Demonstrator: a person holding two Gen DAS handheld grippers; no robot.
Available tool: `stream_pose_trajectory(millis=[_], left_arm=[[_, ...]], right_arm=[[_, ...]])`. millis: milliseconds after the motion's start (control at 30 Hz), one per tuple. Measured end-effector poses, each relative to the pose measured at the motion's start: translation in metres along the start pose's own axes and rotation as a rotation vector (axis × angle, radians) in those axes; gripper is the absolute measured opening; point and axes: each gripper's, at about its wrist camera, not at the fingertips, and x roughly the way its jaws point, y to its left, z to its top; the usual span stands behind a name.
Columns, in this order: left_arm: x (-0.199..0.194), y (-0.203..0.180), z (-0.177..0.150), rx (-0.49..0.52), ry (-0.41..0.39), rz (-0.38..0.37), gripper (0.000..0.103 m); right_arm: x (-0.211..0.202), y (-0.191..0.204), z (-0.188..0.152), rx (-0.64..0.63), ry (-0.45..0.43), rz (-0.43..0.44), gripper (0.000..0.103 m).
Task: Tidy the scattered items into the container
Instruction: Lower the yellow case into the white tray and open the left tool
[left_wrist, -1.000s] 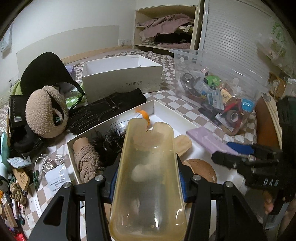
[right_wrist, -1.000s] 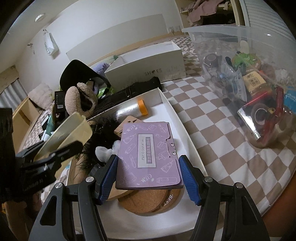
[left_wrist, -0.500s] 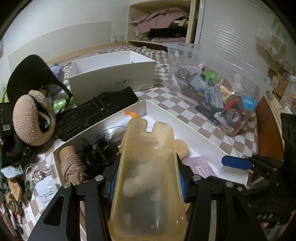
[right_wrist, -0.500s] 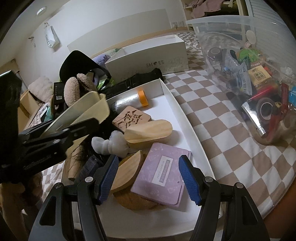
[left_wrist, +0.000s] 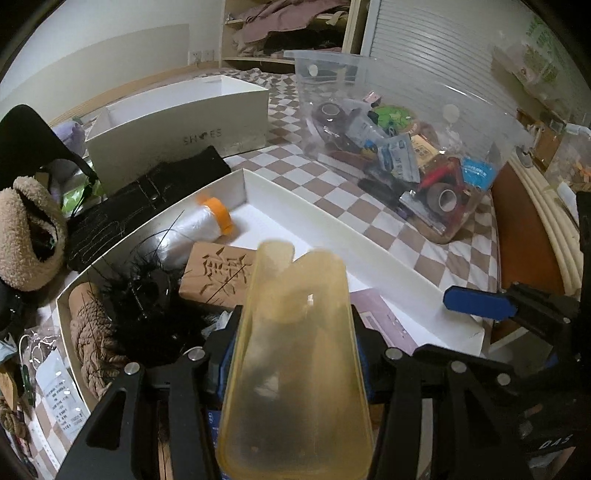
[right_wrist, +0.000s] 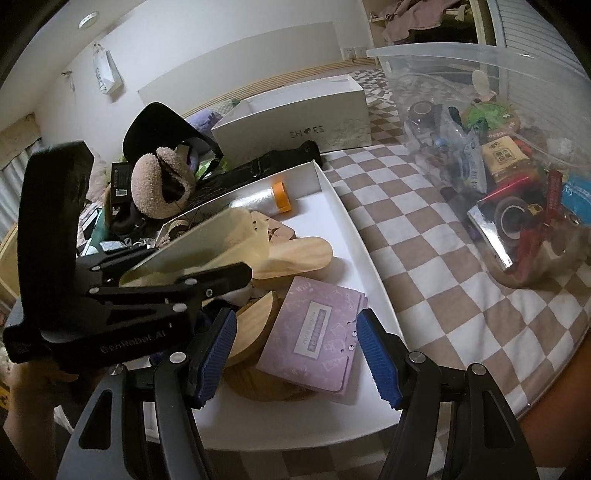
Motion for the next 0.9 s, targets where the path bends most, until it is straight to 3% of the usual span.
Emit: stream_pose_trajectory(millis=[67,100,900], left_arm=[[-0.002,0.000,-0.001,0.002,-0.011,0.024,0.079],[-0.004,0.000,-0.001,0.003,-0.017,0.034,0.082],[-0.055,0.028,-0.016,-0.077,-0.075,0.060,0.082]], right_arm=[[0.000,-0.001,0.001,0.006,0.000,0.002,0.068],[0.001,-0.002,0.001,0.010,0.000,0.003,0.068],[-0.014,0.023,0.005,-0.002,-0.018,-0.010,0.068]])
